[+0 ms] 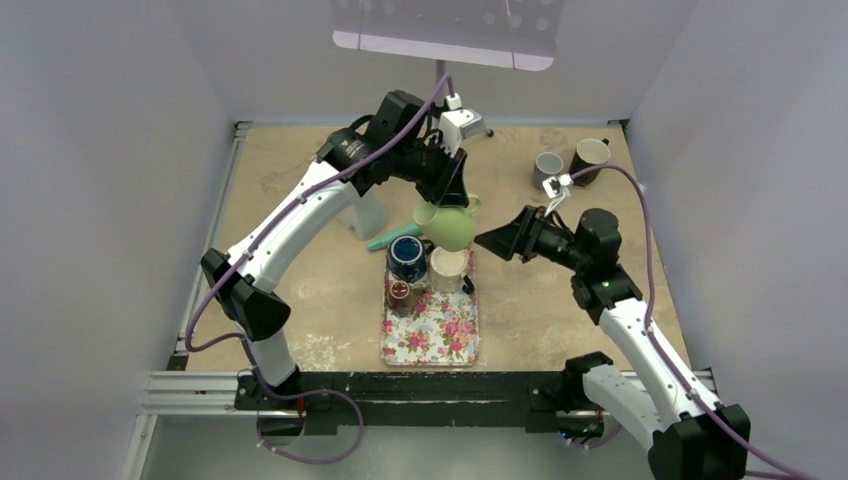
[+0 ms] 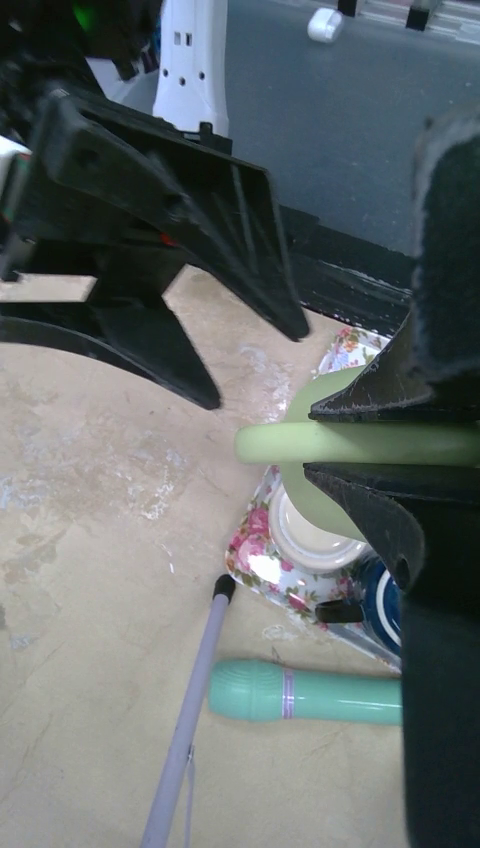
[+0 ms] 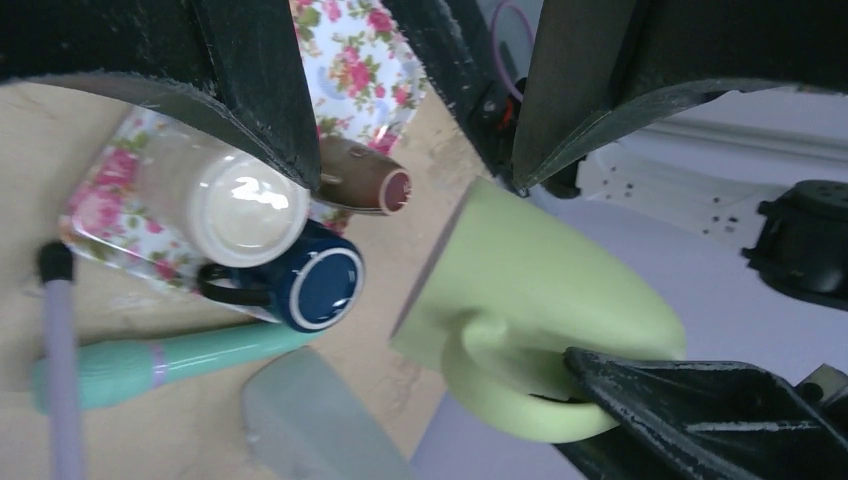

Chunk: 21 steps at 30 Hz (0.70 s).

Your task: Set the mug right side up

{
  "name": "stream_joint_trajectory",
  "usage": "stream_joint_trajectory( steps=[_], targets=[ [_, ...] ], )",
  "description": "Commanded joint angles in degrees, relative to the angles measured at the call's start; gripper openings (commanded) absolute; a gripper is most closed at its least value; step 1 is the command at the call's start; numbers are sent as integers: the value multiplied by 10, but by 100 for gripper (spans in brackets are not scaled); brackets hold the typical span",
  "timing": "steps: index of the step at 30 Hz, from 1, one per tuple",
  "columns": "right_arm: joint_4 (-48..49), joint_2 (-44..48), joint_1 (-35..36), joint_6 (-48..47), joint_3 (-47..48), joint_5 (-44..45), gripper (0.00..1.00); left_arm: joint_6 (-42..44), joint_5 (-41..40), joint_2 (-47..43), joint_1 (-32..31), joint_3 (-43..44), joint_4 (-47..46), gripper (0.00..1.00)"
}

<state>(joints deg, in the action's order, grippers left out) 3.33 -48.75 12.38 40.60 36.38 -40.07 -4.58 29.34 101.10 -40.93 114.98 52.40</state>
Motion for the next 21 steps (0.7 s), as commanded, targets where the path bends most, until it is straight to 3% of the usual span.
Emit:
stream_joint_trajectory(
  steps=[1, 10, 15, 18, 21],
  targets=[
    [161, -13, 48, 100, -12, -2, 74, -65, 40, -3, 1, 53, -70, 0],
    [348, -50, 88, 200, -45, 22, 72, -124, 97, -6, 0, 22, -108, 0],
    [510, -81, 105, 290, -48, 12, 59, -148, 114, 0, 1, 7, -128, 0],
    [516, -74, 106, 293, -34, 25, 35, -145, 113, 5, 3, -6, -132, 0],
    [372, -47, 106, 214, 13, 42, 1, -136, 106, 11, 5, -12, -128, 0]
  ],
)
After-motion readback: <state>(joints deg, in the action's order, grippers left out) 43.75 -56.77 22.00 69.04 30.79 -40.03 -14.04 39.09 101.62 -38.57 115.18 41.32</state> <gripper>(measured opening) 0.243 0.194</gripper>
